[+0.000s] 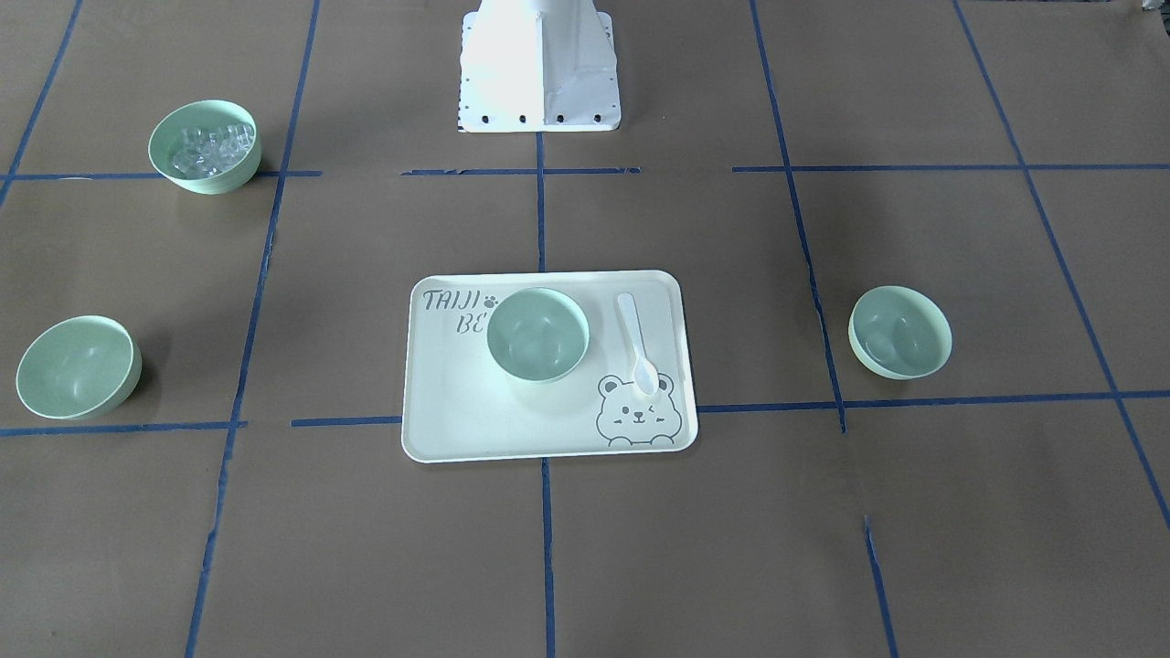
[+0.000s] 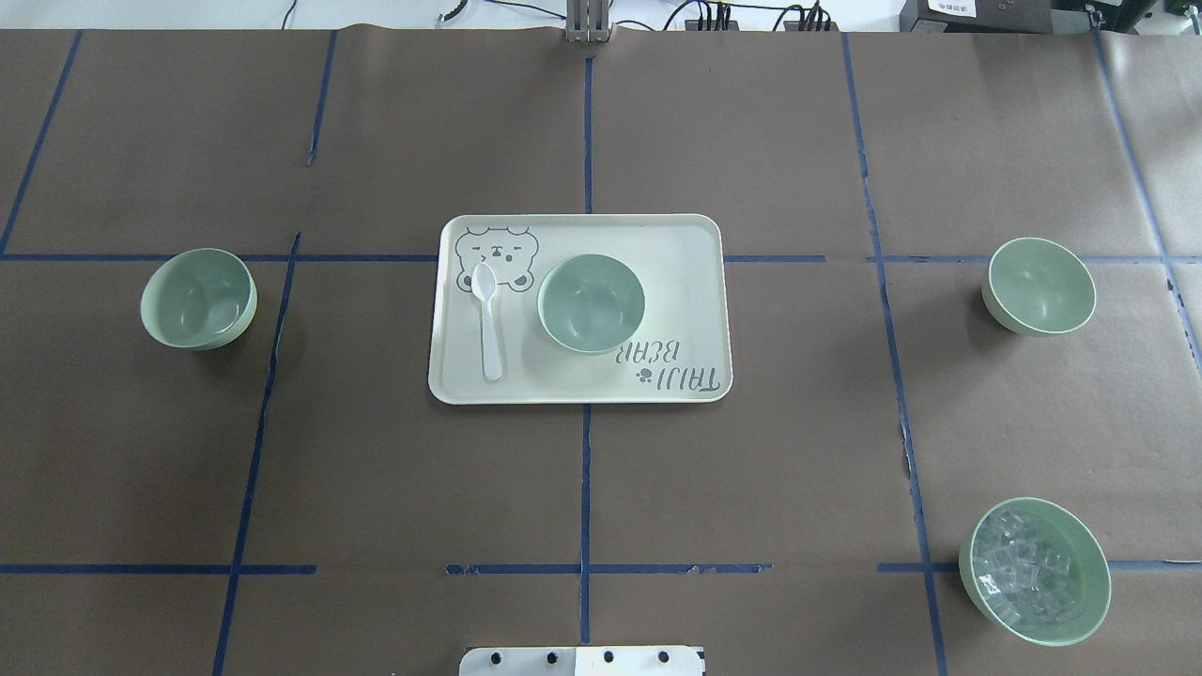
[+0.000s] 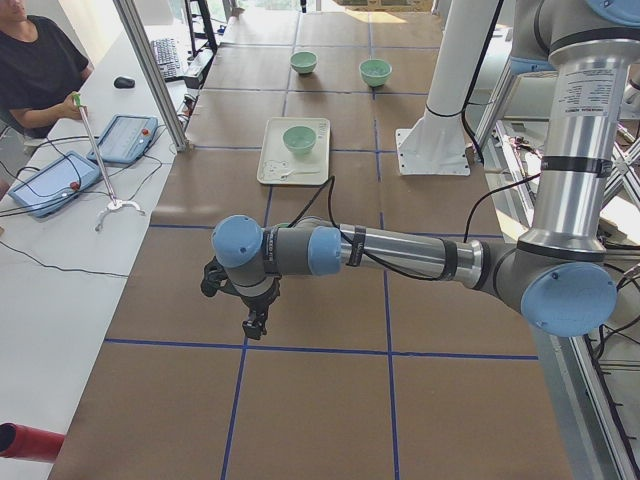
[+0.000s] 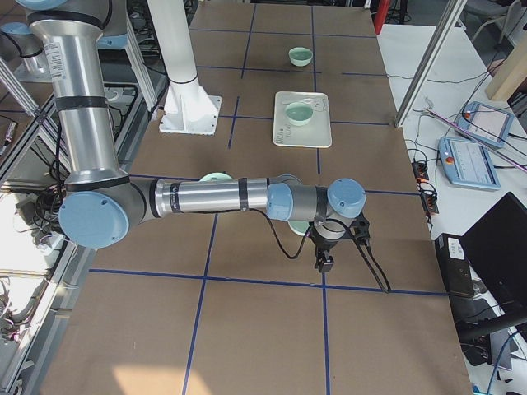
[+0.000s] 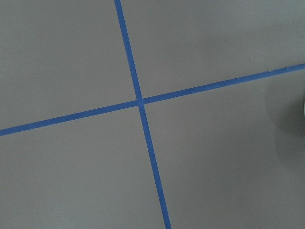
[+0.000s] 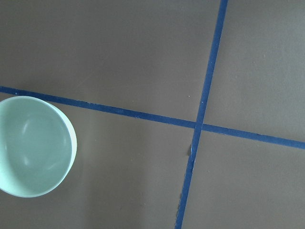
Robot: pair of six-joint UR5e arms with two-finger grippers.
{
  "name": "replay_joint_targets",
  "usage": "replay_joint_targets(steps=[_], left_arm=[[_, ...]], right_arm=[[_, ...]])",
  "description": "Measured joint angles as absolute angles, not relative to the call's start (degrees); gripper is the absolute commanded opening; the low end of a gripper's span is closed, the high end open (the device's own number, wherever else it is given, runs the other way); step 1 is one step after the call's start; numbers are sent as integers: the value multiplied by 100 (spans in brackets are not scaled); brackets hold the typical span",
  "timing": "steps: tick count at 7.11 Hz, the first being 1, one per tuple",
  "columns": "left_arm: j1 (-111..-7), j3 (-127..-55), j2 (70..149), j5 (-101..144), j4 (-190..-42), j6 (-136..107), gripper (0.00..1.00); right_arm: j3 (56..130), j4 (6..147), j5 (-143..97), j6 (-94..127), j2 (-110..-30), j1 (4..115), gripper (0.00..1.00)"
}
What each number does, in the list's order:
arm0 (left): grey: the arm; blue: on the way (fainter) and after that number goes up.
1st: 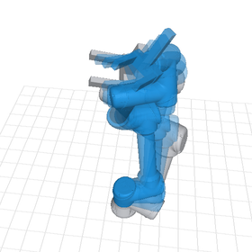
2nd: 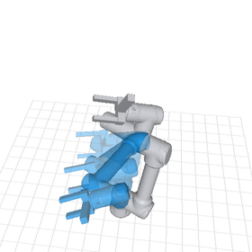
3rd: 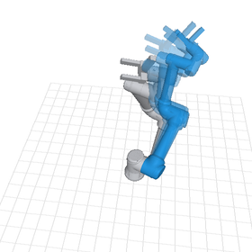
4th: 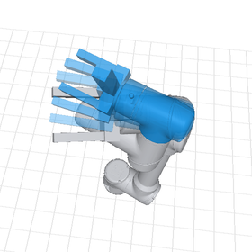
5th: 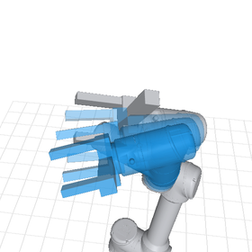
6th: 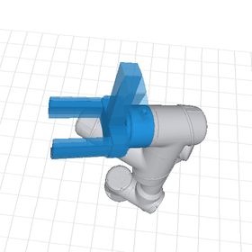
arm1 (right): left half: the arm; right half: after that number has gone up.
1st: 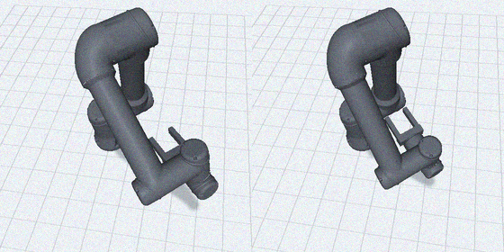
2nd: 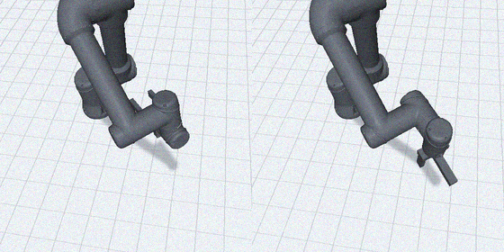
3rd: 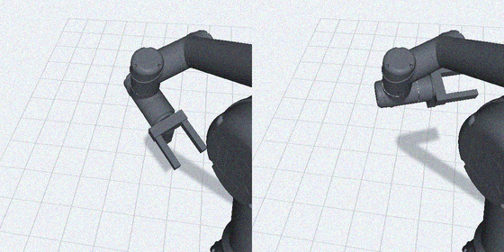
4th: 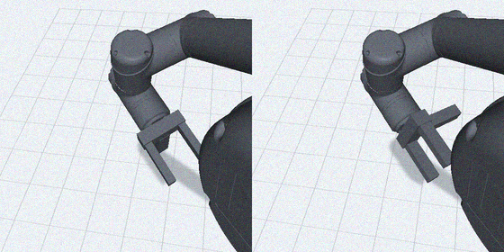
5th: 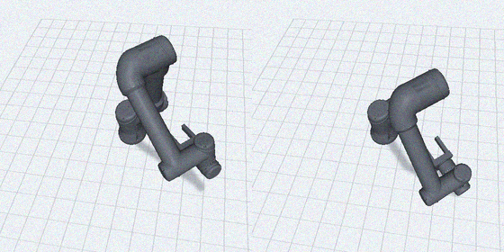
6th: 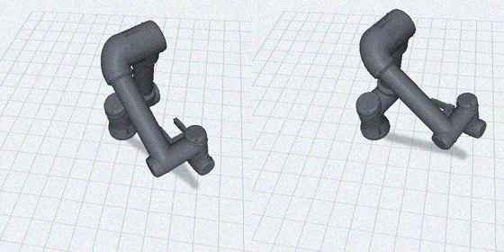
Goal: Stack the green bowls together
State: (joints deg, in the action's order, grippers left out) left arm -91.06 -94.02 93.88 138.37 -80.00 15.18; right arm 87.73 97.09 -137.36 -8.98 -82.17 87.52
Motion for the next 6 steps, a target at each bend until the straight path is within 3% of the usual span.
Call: replay_joint_targets(steps=[6], left_arm=[[-9048,-9660,9574,12984,-8043,1527,100]], right_arm=[[8920,9688,-13578,-784,-8316,8700,100]])
